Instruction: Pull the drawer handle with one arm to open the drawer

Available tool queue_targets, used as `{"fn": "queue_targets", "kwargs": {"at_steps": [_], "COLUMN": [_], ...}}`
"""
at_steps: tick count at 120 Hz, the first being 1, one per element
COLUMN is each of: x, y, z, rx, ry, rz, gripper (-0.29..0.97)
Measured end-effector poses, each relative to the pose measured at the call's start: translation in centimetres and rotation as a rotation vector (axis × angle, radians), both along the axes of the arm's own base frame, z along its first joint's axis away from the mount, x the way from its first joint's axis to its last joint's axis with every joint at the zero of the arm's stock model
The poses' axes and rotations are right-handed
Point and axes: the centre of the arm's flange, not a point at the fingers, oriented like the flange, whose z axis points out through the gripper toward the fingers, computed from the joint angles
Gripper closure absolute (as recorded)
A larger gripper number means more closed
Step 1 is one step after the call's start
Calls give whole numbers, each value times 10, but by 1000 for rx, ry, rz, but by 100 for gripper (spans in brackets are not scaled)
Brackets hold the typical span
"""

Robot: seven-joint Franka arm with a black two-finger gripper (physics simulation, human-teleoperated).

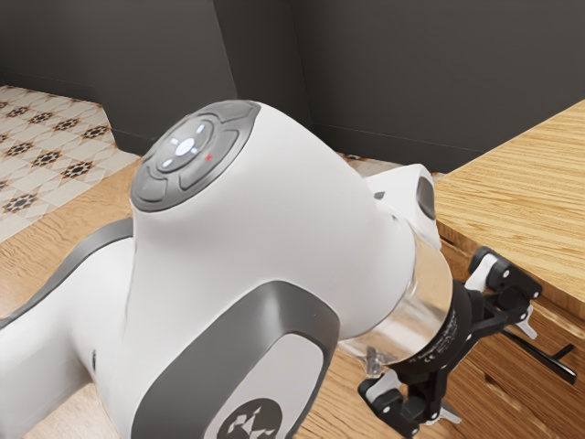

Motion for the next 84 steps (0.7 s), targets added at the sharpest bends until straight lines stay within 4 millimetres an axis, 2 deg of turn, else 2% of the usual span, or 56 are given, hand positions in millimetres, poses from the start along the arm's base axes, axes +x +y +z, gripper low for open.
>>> {"fn": "queue_targets", "kwargs": {"at_steps": [29, 84], "x": [11, 18], "y": [-1, 5], "z": [-9, -13], "rx": [11, 19], "ry": [10, 5], "rz": [-50, -95], "gripper": [0, 0]}}
